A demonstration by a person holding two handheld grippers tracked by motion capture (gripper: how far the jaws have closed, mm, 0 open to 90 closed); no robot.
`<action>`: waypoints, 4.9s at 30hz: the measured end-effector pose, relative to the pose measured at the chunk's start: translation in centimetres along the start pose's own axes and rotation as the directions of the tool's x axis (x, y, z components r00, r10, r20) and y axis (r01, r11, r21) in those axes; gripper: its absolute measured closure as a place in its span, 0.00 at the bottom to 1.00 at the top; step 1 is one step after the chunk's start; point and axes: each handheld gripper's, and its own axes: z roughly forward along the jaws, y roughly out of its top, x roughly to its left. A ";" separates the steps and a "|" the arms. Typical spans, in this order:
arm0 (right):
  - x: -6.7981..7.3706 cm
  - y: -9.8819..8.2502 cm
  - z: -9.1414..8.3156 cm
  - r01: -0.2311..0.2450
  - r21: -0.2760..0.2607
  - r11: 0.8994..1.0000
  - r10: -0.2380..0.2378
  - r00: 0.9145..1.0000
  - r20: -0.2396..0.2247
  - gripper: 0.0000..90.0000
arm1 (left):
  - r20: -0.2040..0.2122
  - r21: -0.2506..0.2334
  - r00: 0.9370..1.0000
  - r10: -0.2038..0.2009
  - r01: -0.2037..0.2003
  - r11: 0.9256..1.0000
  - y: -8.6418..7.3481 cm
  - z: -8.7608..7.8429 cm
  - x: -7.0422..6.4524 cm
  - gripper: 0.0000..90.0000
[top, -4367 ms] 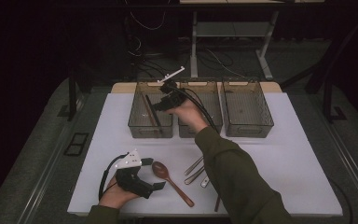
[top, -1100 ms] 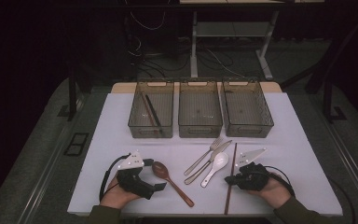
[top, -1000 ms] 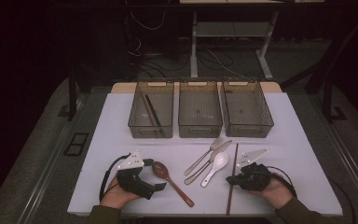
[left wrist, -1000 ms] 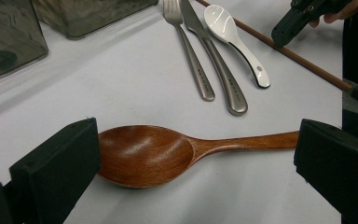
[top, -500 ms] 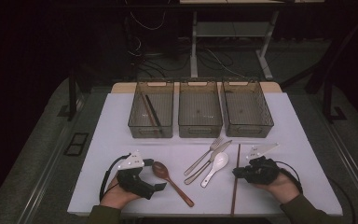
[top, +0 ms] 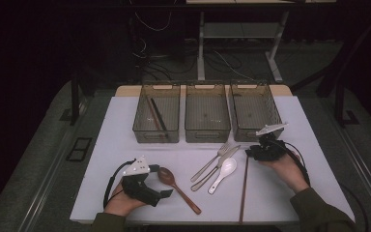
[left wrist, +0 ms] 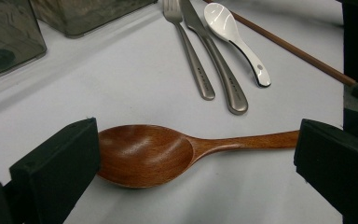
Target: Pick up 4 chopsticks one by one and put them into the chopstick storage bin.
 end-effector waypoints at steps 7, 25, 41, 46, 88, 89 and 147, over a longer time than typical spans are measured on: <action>-0.7 0.8 1.4 -0.047 0.020 0.999 0.047 0.999 0.025 0.76 | 0.001 -0.003 1.000 0.000 0.000 1.000 0.0 -0.1 0.0 0.00; -0.4 1.1 2.3 -0.045 0.035 0.998 0.044 0.998 0.039 0.86 | 0.001 -0.004 1.000 -0.001 0.001 1.000 0.0 0.0 0.0 0.00; 0.0 1.8 2.4 -0.025 0.019 1.000 0.024 0.999 0.038 0.89 | 0.001 -0.006 1.000 -0.001 0.001 1.000 0.0 -0.1 0.0 0.00; 0.9 1.3 1.0 -0.019 0.005 1.000 0.019 1.000 0.020 0.80 | 0.001 -0.008 1.000 -0.001 0.001 1.000 0.0 -0.1 0.0 0.00; 2.7 -0.1 1.2 0.024 0.063 0.998 -0.027 0.998 0.051 0.85 | -0.001 -0.005 1.000 0.001 -0.001 1.000 0.0 -0.2 0.0 0.00; 2.7 -0.1 1.2 0.023 0.062 0.998 -0.026 0.998 0.054 0.84 | -0.001 -0.004 1.000 0.002 -0.002 1.000 0.0 -0.2 0.0 0.00; 2.4 0.8 2.3 -0.043 0.033 0.999 0.039 0.992 0.117 0.90 | -0.001 -0.004 1.000 0.004 -0.004 1.000 0.0 -0.1 -0.1 0.00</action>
